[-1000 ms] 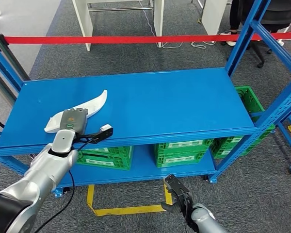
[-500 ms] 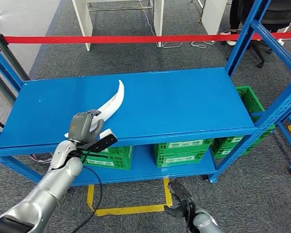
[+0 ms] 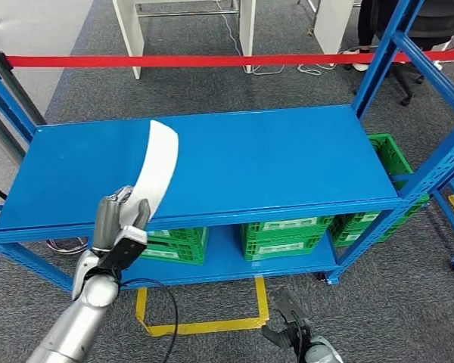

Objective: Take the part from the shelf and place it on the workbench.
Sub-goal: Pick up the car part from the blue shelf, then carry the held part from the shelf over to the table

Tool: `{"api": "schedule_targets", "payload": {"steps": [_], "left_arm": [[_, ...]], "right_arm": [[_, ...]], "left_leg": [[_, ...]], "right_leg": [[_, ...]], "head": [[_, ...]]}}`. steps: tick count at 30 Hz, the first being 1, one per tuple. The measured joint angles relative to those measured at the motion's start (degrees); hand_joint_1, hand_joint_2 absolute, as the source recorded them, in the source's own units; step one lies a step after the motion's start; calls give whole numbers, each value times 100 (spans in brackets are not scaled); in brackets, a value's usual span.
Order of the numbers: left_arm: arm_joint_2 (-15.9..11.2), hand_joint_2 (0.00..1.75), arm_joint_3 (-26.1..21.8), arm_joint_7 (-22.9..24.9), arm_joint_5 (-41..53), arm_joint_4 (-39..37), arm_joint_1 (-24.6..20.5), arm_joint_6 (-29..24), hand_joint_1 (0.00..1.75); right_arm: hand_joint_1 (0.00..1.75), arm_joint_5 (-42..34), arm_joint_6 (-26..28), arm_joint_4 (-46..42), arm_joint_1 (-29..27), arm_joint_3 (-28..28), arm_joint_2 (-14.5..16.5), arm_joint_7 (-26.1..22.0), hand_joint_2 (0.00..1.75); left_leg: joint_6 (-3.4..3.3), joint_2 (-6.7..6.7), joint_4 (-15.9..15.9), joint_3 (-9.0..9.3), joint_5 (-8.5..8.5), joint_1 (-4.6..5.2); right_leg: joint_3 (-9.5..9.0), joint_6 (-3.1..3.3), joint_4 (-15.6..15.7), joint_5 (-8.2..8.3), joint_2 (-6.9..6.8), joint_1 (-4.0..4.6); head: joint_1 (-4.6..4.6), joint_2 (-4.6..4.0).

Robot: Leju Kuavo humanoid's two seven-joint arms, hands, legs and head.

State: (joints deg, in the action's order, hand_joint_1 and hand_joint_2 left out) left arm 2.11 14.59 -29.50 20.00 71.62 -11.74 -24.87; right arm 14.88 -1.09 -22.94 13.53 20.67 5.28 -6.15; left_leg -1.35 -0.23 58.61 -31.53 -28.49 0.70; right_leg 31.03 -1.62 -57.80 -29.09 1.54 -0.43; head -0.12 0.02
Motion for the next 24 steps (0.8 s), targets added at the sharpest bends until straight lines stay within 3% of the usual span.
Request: {"api": "schedule_targets", "payload": {"steps": [2,3,5,6,7,8,9,11,12,14,16,17,19,21,22,23,24], "left_arm": [[17,175,-89,-228,-419,417,332,157,175],[38,175,-143,-347,-603,622,514,216,175],[96,175,-274,-562,-866,1002,916,264,175],[126,175,-343,-658,-965,1170,1125,270,175],[158,175,-410,-741,-1054,1314,1314,294,175],[188,175,-467,-809,-1134,1425,1470,336,175],[209,175,-517,-856,-1196,1512,1583,398,175],[248,175,-597,-920,-1242,1639,1726,490,175],[277,175,-643,-943,-1223,1736,1813,486,175],[364,175,-744,-963,-1156,2030,2074,442,175],[449,175,-829,-948,-1123,2337,2345,491,175],[484,175,-867,-940,-1125,2461,2450,546,175],[547,175,-932,-936,-1130,2641,2596,653,175],[601,175,-961,-935,-1128,2740,2679,726,175],[621,175,-967,-932,-1128,2768,2714,753,175],[639,175,-976,-928,-1128,2792,2753,774,175],[655,175,-987,-924,-1129,2815,2792,789,175]], "right_arm": [[0,40,98,-47,-43,-38,-19,-148,175],[0,50,155,-74,-70,-66,-33,-237,175],[0,68,257,-132,-151,-133,-61,-461,175],[0,78,269,-162,-208,-163,-84,-589,175],[0,91,239,-192,-273,-187,-115,-716,175],[0,103,184,-217,-332,-203,-157,-844,175],[0,111,111,-238,-376,-213,-208,-967,175],[0,-47,123,-246,-438,-280,-311,-1247,175],[0,-327,303,-202,-483,-415,-350,-1485,175],[0,-1120,848,28,-619,-953,-394,-2113,175],[0,-1653,1157,329,-780,-1602,-444,-2613,175],[0,-1752,1197,441,-854,-1868,-482,-2726,175],[0,-1792,1208,576,-940,-2234,-539,-2785,175],[0,-1801,1214,673,-950,-2494,-550,-2759,175],[0,-1809,1201,720,-952,-2602,-550,-2736,175],[0,-1822,1179,763,-955,-2701,-550,-2708,175],[0,-1834,1154,800,-956,-2785,-550,-2682,175]], "left_leg": [[-54,36,-86,31,70,-31],[-80,57,-132,41,102,-51],[-104,91,-160,35,130,-66],[-108,105,-157,25,133,-68],[-106,115,-154,21,133,-72],[-103,118,-149,17,134,-80],[-94,116,-139,15,133,-91],[-45,106,-94,-4,120,-105],[-7,96,-63,-25,114,-101],[65,78,-7,-66,121,-75],[120,62,26,-98,127,-74],[151,56,82,-134,49,-82],[200,49,488,-284,-339,-101],[226,48,1203,-483,-816,-108],[227,48,1471,-526,-928,-107],[218,48,1561,-488,-915,-107],[199,48,1437,-356,-791,-105]], "right_leg": [[57,-48,-63,-83,-23,8],[142,-65,-235,-216,-47,13],[444,-103,-908,-583,-93,1],[604,-124,-1276,-712,-99,-13],[706,-144,-1505,-739,-105,-28],[717,-164,-1535,-655,-111,-43],[618,-180,-1332,-473,-121,-60],[237,-214,-590,-117,-154,-84],[81,-208,-298,-29,-161,-86],[-38,-148,-88,-57,-159,-76],[-2,-41,-68,-45,-164,-89],[31,17,-66,-18,-171,-93],[133,124,-57,63,-168,-95],[250,168,-59,150,-150,-74],[304,170,-61,194,-147,-66],[359,165,-62,240,-149,-57],[414,158,-62,285,-151,-49]], "head": [[12,0],[28,0],[55,0],[56,0],[55,0],[55,0],[56,0],[60,0],[63,1],[54,1],[43,0],[37,0],[29,0],[24,1],[22,1],[22,1],[22,0]]}}
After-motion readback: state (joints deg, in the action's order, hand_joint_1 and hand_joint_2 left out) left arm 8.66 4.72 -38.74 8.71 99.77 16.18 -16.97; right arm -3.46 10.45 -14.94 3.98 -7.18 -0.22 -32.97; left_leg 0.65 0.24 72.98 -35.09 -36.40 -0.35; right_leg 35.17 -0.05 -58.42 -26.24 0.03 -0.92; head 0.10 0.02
